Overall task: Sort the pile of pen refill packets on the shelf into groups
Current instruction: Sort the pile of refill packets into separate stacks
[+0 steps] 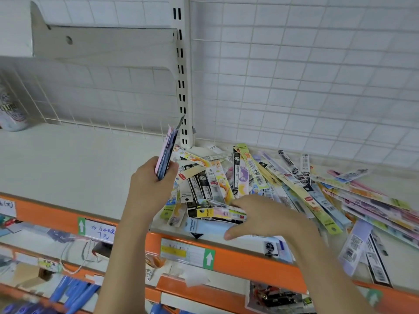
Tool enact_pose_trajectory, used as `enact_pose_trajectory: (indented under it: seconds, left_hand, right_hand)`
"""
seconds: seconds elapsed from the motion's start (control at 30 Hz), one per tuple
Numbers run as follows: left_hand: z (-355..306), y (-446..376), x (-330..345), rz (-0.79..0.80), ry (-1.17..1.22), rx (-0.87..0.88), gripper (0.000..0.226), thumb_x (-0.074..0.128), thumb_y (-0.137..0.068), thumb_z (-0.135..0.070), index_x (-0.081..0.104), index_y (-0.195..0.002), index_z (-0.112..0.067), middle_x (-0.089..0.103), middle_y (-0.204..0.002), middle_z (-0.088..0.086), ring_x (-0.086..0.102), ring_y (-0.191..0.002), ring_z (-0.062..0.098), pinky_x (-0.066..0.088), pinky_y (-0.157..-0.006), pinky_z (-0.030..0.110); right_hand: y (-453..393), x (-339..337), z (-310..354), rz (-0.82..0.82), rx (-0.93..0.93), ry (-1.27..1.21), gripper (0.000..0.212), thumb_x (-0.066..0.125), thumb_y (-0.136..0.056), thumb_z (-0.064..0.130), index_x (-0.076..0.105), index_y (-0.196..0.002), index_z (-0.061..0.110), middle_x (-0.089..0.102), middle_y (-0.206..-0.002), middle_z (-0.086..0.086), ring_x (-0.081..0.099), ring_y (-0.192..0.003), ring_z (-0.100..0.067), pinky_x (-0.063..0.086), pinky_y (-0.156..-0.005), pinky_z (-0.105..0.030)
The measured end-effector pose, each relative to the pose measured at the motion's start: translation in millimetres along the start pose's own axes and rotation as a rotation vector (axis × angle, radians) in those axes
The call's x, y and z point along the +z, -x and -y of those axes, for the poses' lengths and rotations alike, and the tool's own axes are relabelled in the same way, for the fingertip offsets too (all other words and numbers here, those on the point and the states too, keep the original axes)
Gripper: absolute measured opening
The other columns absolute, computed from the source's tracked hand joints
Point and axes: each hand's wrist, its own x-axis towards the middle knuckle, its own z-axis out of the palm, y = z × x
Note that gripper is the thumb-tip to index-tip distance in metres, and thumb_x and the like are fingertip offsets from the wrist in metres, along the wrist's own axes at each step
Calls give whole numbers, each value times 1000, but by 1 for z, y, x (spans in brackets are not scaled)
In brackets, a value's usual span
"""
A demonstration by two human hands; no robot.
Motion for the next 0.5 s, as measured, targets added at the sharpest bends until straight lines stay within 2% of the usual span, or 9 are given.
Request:
enact_pose_trajectory:
  seconds: [0.03, 0.1, 0.13, 0.17, 0.3, 0.37, 0.43, 0.47, 0.5]
  left_hand:
    - [0, 0, 1, 5, 1, -2, 34, 53, -92, -23, 41, -61, -17, 39, -53, -1, 32, -48, 14, 28, -48, 24]
    - [-1, 1, 2, 10, 4, -9, 35, 53, -92, -22, 41, -59, -20, 40, -51, -4, 33, -46, 12, 28, -47, 23]
    - [-1, 1, 3, 10, 4, -9, 37, 53, -92, -22, 39, -58, -20, 39, -50, -5, 33, -45, 12, 28, -47, 23]
    - [-2, 1, 3, 13, 2, -7, 38, 53, -92, -22, 38, -58, -20, 38, -49, -5, 32, -45, 12, 27, -47, 23]
    - [-3, -1, 7, 45, -37, -14, 35, 53, -92, -24, 41, -60, -18, 38, -51, -1, 34, -47, 15, 27, -48, 26]
    - [-2, -2, 11, 70, -75, -6, 30, 53, -93, -26, 48, -66, -13, 41, -54, 1, 35, -50, 16, 29, -49, 27]
    - [-1, -3, 14, 85, -100, -3, 28, 52, -92, -28, 53, -75, -6, 45, -58, 4, 38, -53, 18, 32, -52, 30]
    - [-1, -5, 15, 91, -107, 0, 27, 53, -92, -28, 55, -77, -5, 47, -60, 5, 40, -54, 20, 34, -54, 31]
    - [0, -6, 16, 100, -116, 3, 27, 53, -92, -28, 56, -79, -5, 49, -61, 7, 42, -56, 21, 34, -55, 32]
  right_hand:
    - [-1, 0, -1, -5, 11, -9, 68, 67, -81, 49, 48, -132, 9, 53, -133, -6, 52, -119, -22, 43, -98, -34]
    - [0, -2, -2, -39, 2, -12, 37, 67, -82, 47, 57, -95, 14, 56, -90, -1, 54, -79, -16, 41, -69, -29]
    - [1, -4, -2, -56, 0, -21, 33, 67, -82, 46, 54, -82, 16, 51, -78, 1, 48, -68, -14, 36, -62, -28]
    - [2, -7, -3, -75, 3, -43, 30, 68, -82, 44, 54, -79, 18, 52, -75, 1, 49, -66, -13, 38, -61, -27]
    - [11, -17, -11, -179, 12, -113, 27, 64, -86, 41, 57, -85, 15, 55, -73, 3, 52, -66, -14, 36, -59, -25]
    - [15, -21, -17, -243, 34, -140, 35, 62, -86, 42, 61, -105, 13, 65, -93, -3, 62, -85, -20, 45, -72, -29]
    - [20, -24, -21, -297, 83, -183, 44, 61, -88, 41, 56, -123, 15, 63, -116, -6, 60, -107, -23, 45, -89, -33]
    - [21, -25, -26, -328, 94, -192, 43, 60, -89, 40, 55, -124, 16, 63, -114, -3, 60, -104, -19, 45, -87, -31]
    - [22, -26, -30, -379, 95, -202, 38, 59, -89, 40, 57, -120, 18, 65, -102, 1, 61, -91, -13, 46, -78, -27]
